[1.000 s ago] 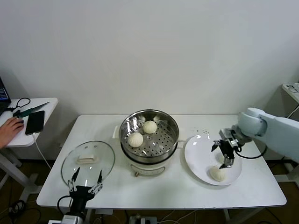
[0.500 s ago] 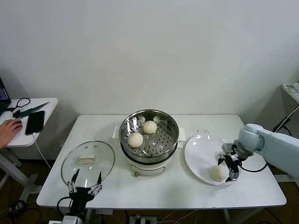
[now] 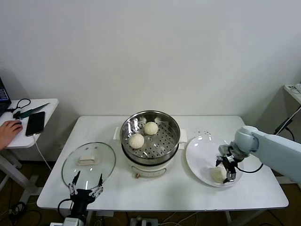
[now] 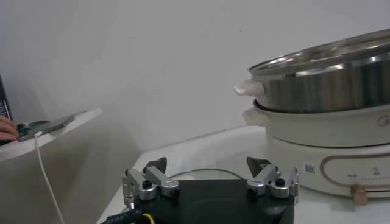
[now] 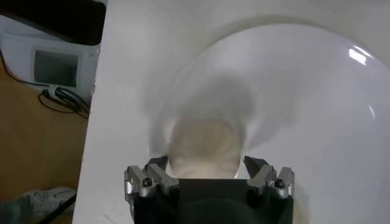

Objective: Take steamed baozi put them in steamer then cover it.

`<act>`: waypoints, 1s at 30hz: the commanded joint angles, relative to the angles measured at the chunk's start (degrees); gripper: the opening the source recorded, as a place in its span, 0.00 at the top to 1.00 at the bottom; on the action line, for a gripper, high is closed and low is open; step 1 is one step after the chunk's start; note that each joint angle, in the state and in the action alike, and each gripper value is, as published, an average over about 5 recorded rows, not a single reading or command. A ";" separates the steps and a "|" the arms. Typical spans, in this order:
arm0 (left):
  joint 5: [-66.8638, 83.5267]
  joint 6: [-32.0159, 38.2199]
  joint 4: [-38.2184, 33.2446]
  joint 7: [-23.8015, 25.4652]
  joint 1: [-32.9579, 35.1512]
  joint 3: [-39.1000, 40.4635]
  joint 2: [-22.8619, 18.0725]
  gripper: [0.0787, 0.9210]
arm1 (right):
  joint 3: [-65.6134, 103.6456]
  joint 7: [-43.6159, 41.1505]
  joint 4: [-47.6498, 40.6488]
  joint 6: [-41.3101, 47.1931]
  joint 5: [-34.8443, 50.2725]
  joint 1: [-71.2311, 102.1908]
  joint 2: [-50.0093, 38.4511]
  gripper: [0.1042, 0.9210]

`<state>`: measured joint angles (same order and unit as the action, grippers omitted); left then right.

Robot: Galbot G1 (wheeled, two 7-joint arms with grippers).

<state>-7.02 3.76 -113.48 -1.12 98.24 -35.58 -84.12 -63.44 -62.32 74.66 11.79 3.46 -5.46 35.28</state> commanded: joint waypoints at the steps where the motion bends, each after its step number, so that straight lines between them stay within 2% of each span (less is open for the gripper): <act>1: -0.09 0.00 0.03 -0.01 -0.07 0.06 0.00 0.12 | 0.38 -0.16 -0.76 -0.12 -0.41 0.69 0.76 0.20; 11: -0.05 0.09 -0.24 -0.02 0.22 -0.10 0.06 0.12 | -1.69 -0.80 -0.46 -3.57 0.14 -4.97 0.56 0.26; 16: -0.04 0.13 -0.28 -0.01 0.47 -0.09 0.11 0.12 | -9.84 -2.69 -0.84 -16.06 -2.21 -19.48 2.61 0.27; 23: -0.16 -0.12 -0.30 0.03 0.12 0.28 0.00 0.12 | -20.07 -4.79 -1.56 -32.19 -4.82 -39.93 11.18 0.27; 30: -0.56 -0.61 -0.37 0.04 -0.39 0.91 -0.63 0.12 | -20.04 -5.77 -1.17 -40.40 -2.51 -45.88 20.87 0.27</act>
<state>-7.45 3.32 -113.80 -1.11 97.96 -34.84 -84.57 -78.35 -67.03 73.56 -16.24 0.85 -38.19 47.26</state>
